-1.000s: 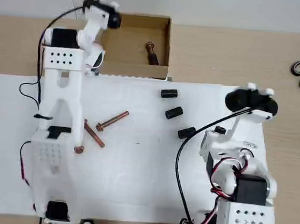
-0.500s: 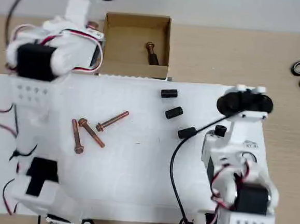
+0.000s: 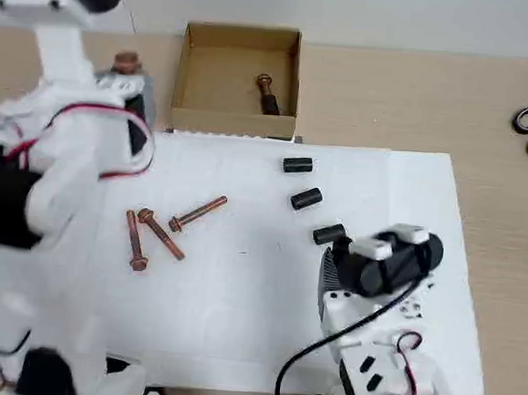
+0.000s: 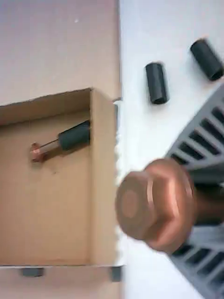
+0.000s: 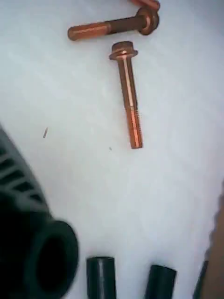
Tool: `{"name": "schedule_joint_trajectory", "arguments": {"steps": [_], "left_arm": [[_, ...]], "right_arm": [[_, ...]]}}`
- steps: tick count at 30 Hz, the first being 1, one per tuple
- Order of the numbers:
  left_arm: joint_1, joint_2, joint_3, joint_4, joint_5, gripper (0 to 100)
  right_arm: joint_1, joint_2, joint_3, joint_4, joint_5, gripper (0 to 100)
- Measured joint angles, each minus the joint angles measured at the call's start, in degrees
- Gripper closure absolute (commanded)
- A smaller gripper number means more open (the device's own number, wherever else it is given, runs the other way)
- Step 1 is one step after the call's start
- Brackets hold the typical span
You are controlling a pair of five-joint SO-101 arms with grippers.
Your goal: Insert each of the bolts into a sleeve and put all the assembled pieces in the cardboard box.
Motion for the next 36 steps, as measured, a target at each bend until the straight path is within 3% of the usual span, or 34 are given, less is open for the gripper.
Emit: {"name": "schedule_joint_trajectory", "arguments": {"steps": [8,13,20,23,29,36], "left_arm": [[0.1,-21.4,24.4,-4.0,2.5,99],[0.1,-40.6,46.6,-15.9,2.5,99],[0.1,-70.9,82.6,-35.5,6.7,99],[0.1,-82.5,93.6,-40.0,9.2,99],[1.7,-84.4,95.9,-41.7,19.2,99],[9.2,-84.3,98.4,-42.4,24.5,99]], "right_arm": [[-0.4,0.0,2.8,-4.0,0.1,99.5],[-1.3,0.5,6.1,-7.8,0.1,99.5],[-10.9,0.5,11.7,-13.5,0.1,99.5],[-14.4,0.5,14.3,-17.6,0.1,99.5],[-21.5,0.5,18.2,-23.7,0.1,99.5],[-26.5,0.5,19.6,-28.0,0.7,99.5]]}}
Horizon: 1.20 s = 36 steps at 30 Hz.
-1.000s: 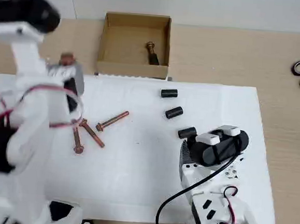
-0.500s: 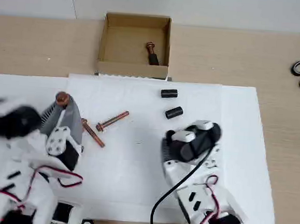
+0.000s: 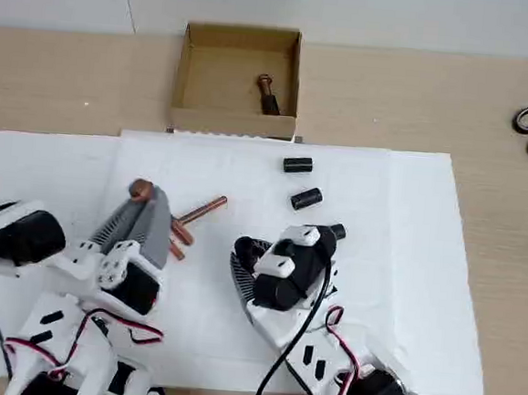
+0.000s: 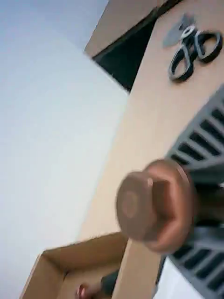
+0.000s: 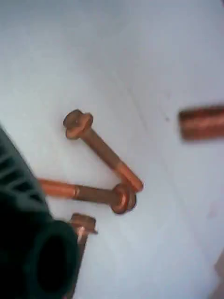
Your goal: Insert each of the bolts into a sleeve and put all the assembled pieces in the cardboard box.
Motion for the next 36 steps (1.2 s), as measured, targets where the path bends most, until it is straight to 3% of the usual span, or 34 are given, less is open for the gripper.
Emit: {"name": "schedule_joint_trajectory", "arguments": {"steps": [11,21,36], "left_arm": [[6.8,-0.1,5.0,-6.8,-1.2,99],[10.9,0.1,5.0,-6.8,-4.9,99],[11.2,0.1,5.0,-4.6,-7.3,99]], "right_arm": [[-5.6,0.0,2.8,-3.1,3.0,99.5],[-5.6,0.1,2.8,-3.1,3.0,99.5],[-5.6,0.1,2.8,-3.1,3.2,99.5]]}}
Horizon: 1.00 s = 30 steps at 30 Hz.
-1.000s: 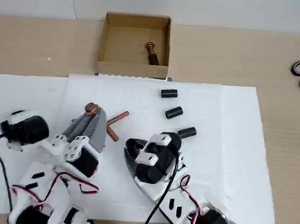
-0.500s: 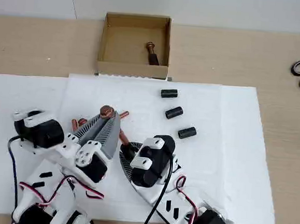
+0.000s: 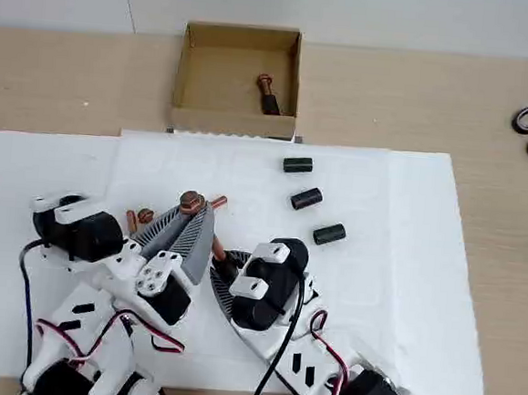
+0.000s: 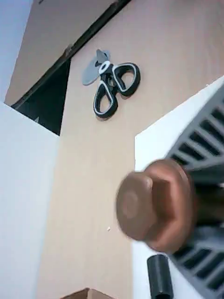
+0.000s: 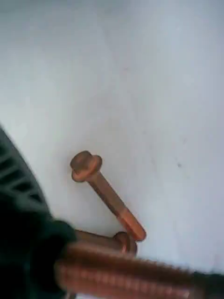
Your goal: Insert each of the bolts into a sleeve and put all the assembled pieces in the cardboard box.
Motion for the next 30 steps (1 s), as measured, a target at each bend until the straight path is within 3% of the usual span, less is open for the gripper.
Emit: {"name": "schedule_joint_trajectory", "arguments": {"steps": [15,30], "left_arm": [[5.4,-0.1,-0.1,7.6,-0.7,99],[10.5,-0.1,-0.1,15.7,-12.0,98]], "right_arm": [[0.2,0.0,0.0,-0.3,0.8,99.5],[-0.1,-0.1,0.0,-0.3,3.0,99.5]]}}
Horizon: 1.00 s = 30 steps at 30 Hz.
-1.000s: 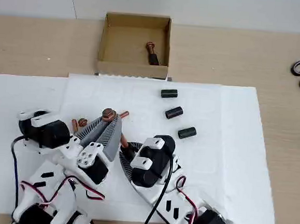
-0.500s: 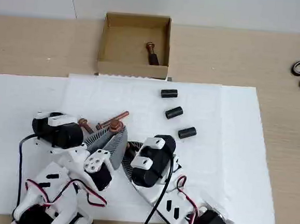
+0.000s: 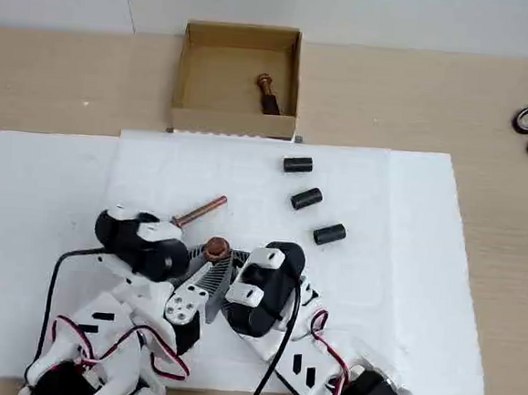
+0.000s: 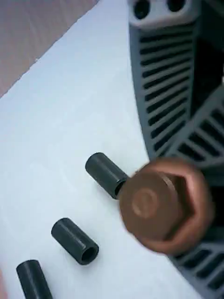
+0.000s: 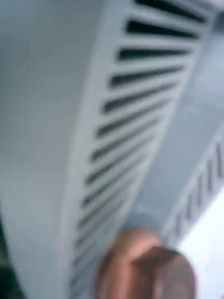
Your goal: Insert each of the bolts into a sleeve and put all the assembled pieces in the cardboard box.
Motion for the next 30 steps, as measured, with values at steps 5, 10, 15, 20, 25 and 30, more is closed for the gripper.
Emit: {"name": "schedule_joint_trajectory", "arguments": {"steps": [5,10,15,20,25,30], "left_arm": [[0.0,0.0,0.0,0.0,-0.2,85],[0.0,-0.2,0.0,2.1,-0.2,83],[-0.9,-0.4,-0.1,2.7,-0.4,82],[-5.2,-0.2,-0.1,2.8,-6.9,82],[-7.5,-0.3,-1.0,3.1,-9.4,82],[-7.8,-0.4,-2.7,4.0,-9.7,83]], "right_arm": [[0.2,0.0,0.0,0.0,0.0,99.5],[0.3,0.0,0.0,0.0,0.0,99.5],[0.3,0.1,0.1,0.0,0.0,99.5],[0.3,0.1,0.1,0.0,0.0,99.5],[0.1,0.1,0.0,0.0,0.1,99.5],[0.1,0.1,0.1,0.0,0.1,99.5]]}}
